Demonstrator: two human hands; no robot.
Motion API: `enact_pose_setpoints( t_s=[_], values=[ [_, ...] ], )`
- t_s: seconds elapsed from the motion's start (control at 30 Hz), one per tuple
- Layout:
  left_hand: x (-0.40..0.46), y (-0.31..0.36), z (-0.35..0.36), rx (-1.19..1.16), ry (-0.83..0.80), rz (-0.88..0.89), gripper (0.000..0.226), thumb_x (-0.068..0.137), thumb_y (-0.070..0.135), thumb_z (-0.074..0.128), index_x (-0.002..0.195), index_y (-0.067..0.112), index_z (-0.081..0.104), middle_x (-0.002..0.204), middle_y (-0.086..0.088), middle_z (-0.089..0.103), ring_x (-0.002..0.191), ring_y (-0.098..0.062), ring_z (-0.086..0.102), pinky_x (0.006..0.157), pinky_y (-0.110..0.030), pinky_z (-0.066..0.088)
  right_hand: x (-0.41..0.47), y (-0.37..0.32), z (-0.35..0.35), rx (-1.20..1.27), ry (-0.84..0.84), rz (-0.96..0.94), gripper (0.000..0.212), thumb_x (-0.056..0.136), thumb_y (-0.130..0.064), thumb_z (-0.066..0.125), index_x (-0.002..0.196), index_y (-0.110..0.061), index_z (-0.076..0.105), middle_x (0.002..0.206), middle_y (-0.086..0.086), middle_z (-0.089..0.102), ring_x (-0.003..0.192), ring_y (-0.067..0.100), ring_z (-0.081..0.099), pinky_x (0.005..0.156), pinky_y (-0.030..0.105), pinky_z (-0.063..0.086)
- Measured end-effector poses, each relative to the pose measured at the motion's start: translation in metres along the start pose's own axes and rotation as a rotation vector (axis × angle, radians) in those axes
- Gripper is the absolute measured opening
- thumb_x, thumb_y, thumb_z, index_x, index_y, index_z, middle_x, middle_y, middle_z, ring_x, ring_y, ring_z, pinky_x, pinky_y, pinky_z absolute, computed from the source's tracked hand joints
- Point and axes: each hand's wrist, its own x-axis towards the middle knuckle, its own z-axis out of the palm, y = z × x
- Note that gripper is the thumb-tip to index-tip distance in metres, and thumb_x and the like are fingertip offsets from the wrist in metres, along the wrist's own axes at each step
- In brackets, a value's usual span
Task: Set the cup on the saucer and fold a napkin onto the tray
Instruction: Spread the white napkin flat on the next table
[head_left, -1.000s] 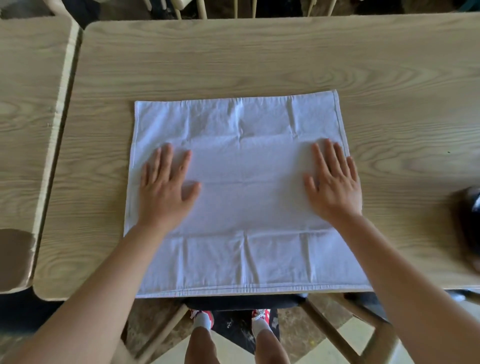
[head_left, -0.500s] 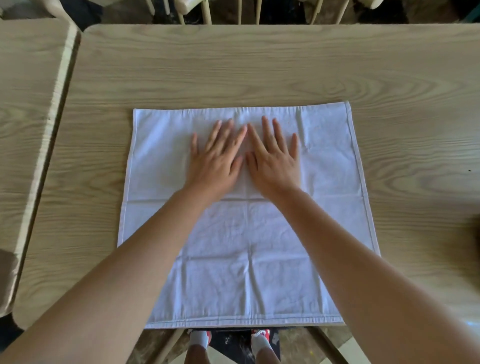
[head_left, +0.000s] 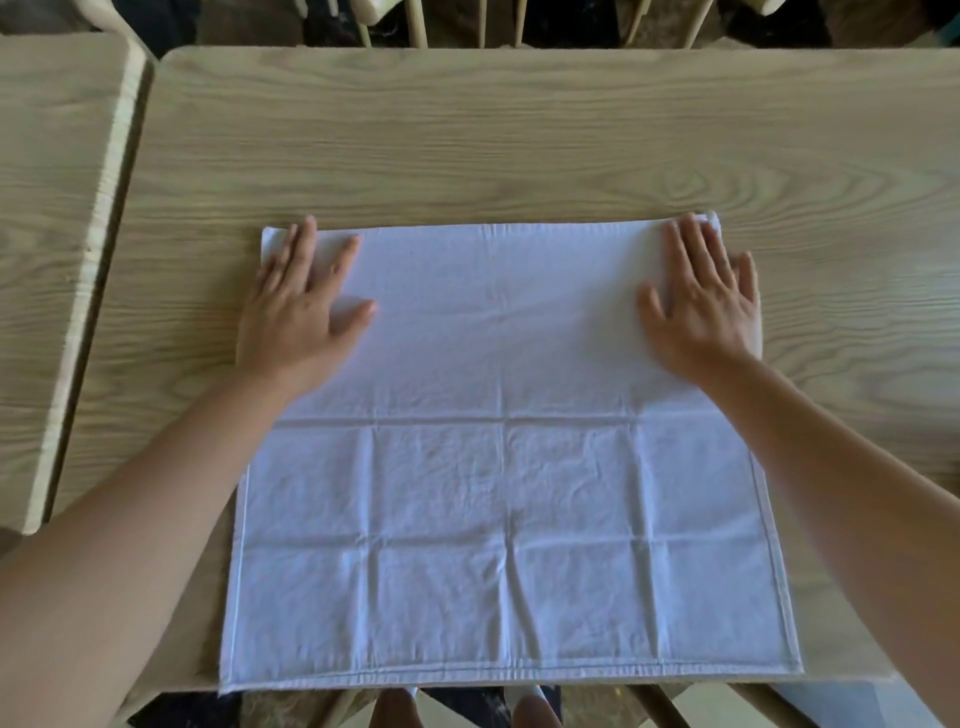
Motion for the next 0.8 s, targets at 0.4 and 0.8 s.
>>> enact_pose_setpoints(
  t_s=[0.4, 0.8],
  values=[
    [-0.042, 0.019, -0.020, 0.008, 0.028, -0.048, 0.067, 0.088, 0.053, 0.019, 0.148, 0.025, 0.013, 0.159, -0.008, 0.008, 0.145, -0.021, 0.008, 0.115, -0.047, 0.000, -0.035, -0.010, -0.019, -0.004, 0.040, -0.113, 0.062, 0.095, -0.041, 0.031, 0.149, -0.017, 0.009, 0.159, 0.008, 0.004, 0.146, 0.022, -0.001, 0.116, 0.049, 0.000],
    [-0.269, 0.027, -0.019, 0.000, -0.273, 0.424, 0.076, 0.088, 0.061, 0.036, 0.147, 0.014, 0.023, 0.153, -0.009, 0.027, 0.142, -0.023, 0.022, 0.111, -0.046, 0.022, -0.255, 0.034, -0.036, -0.122, -0.311, -0.516, 0.071, 0.089, -0.062, 0.027, 0.147, -0.022, 0.018, 0.154, 0.012, 0.025, 0.143, 0.024, 0.016, 0.110, 0.057, 0.018]
  ],
)
